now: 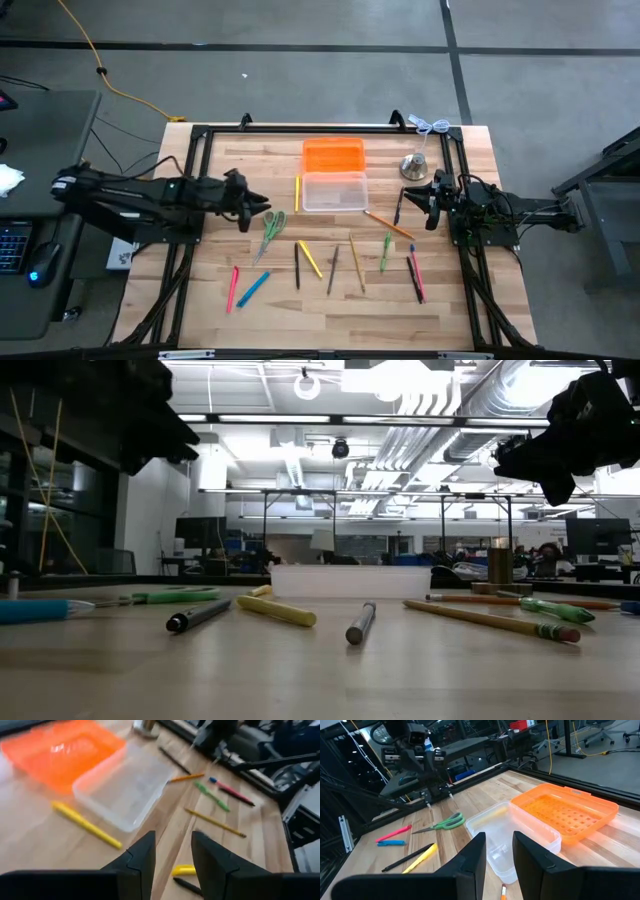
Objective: Pick & place school supplies into a supply box
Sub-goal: Put the green scissors into the orange supply box
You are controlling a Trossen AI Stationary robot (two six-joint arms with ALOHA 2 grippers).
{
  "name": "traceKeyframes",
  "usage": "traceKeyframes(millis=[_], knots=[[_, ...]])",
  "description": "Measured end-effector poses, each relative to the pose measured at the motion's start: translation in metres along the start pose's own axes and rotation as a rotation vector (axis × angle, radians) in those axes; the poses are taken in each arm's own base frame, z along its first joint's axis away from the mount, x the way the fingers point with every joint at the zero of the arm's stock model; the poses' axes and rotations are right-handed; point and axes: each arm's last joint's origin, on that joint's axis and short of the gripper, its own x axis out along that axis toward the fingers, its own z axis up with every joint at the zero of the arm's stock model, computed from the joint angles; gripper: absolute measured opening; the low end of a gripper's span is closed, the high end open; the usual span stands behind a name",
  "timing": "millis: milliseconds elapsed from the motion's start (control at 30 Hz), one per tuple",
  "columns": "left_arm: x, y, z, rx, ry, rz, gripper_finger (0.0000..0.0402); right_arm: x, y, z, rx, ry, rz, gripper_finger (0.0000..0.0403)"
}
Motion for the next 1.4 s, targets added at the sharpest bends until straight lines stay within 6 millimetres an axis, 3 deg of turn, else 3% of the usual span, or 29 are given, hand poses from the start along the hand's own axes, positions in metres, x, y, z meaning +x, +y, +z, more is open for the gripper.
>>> traceKeyframes(millis=[400,833,1067,1400], knots=[[0.030,-0.017,0.008,-0.210,0.278,0.136,0.0156,0.000,0.000,0.000,0.000,0.000,0.000,0.0074],[0.060,-0.028,0.012,-0.281,0.308,0.198,0.0156,0.000,0.000,0.000,0.001,-0.003,0.002,0.0074],[0.060,-0.027,0.011,-0.306,0.316,0.214,0.0156,0.000,0.000,0.000,0.000,0.000,0.001,0.0074],[0.052,-0.017,-0.002,-0.480,0.405,0.396,0.0156,0.000,0.000,0.000,0.000,0.000,0.000,0.0074]])
